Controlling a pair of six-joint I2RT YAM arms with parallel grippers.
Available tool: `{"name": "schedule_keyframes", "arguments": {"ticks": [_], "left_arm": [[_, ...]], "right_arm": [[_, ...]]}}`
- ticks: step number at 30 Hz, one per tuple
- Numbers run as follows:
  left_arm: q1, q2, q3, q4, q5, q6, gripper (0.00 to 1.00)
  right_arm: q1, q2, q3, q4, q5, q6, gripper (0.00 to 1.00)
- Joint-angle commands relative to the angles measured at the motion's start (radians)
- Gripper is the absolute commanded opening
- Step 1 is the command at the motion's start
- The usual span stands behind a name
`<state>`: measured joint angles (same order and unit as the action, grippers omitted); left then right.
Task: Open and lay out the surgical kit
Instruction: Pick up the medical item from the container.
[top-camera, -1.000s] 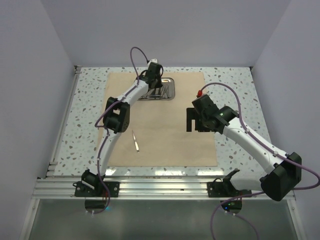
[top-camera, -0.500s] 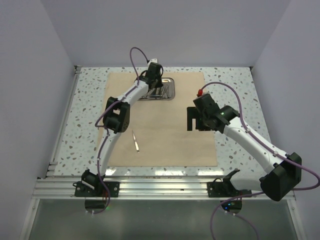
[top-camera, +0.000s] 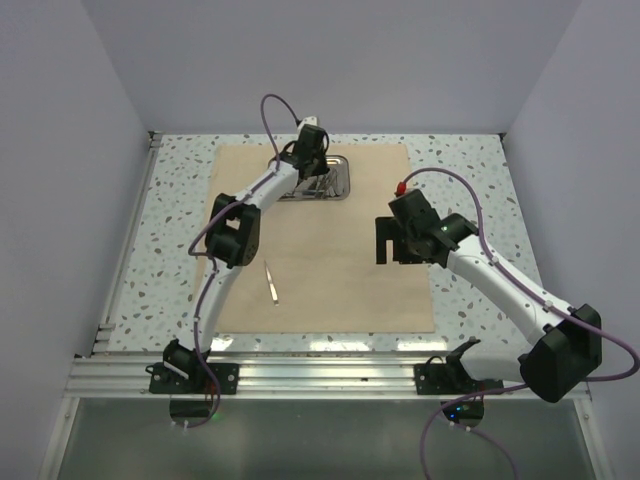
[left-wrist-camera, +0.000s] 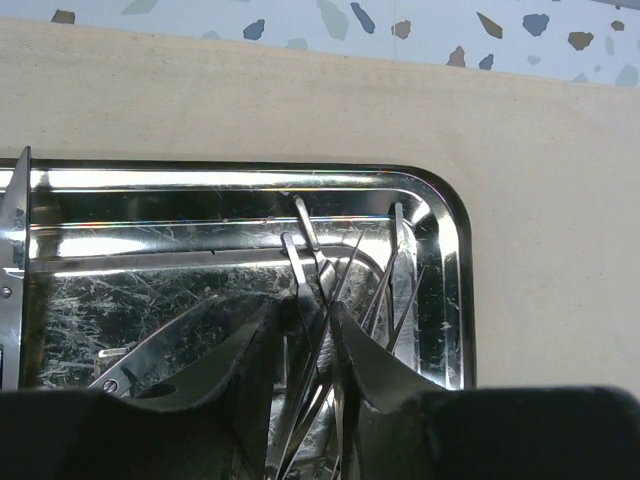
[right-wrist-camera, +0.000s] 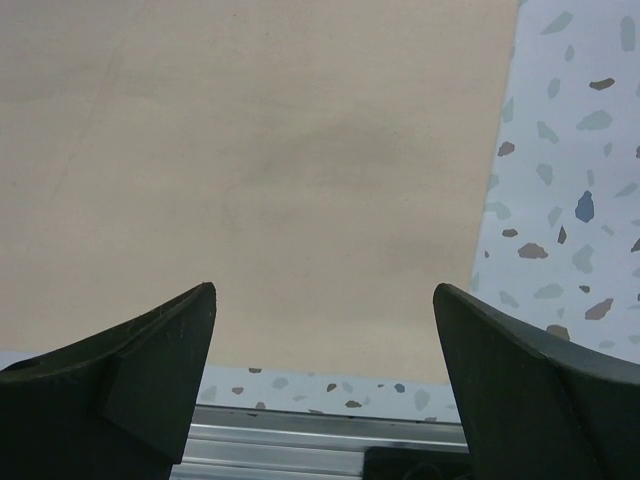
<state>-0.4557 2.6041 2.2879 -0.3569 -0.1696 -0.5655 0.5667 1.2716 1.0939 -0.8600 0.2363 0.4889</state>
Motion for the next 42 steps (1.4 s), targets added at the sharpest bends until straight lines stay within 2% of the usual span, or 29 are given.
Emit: {"name": "schedule_keyframes", "arguments": {"ticks": [1,18,28,32,36,40,42], "left_arm": [[-0.005,-0.104,0.004,0.076,0.001,-0.028,0.31],[-0.029,-0.036,0.039,0.001,0.055,0.059,0.3],[-0.051,0.028,0.07,-0.172,-0.106,0.107,0.27],[-0.051,0.037,0.061,-0.215,-0.123,0.119,0.26],[-0.051,0.04,0.047,-0.231,-0.119,0.122,0.21],[-0.049,0.039,0.041,-0.246,-0.114,0.125,0.0],[-0.049,0.025,0.038,-0.244,-0.113,0.131,0.0]], "right_arm": [[-0.005,-0.02,-0.008,0.029,-0.017,-0.023,0.94],[-0.018,-0.017,-0.017,0.041,-0.02,-0.036,0.94],[-0.021,-0.034,-0.031,0.044,-0.028,-0.03,0.94],[-0.021,-0.035,-0.035,0.045,-0.037,-0.027,0.94],[-0.022,-0.038,-0.035,0.045,-0.042,-0.024,0.94],[-0.024,-0.043,-0.038,0.047,-0.048,-0.023,0.94],[-0.022,-0.046,-0.04,0.045,-0.054,-0.021,0.93]]}}
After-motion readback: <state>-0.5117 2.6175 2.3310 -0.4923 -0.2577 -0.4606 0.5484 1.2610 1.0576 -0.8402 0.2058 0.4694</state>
